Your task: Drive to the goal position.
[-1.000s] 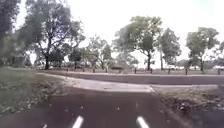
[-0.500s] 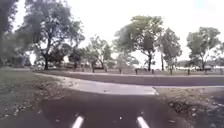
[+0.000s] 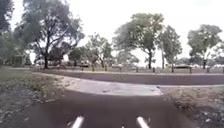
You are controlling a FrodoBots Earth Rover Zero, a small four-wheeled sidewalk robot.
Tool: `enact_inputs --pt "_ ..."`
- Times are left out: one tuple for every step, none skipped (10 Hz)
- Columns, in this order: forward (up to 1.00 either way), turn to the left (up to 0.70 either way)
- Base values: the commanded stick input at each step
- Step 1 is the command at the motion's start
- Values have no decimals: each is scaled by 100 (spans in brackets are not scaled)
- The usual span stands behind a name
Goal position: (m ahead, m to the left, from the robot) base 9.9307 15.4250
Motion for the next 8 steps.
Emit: enact_inputs --pt "60 0" --pt "60 0" --pt "60 0" --pt "60 0" --pt "60 0" --pt "60 0" --pt "60 0" --pt "60 0"
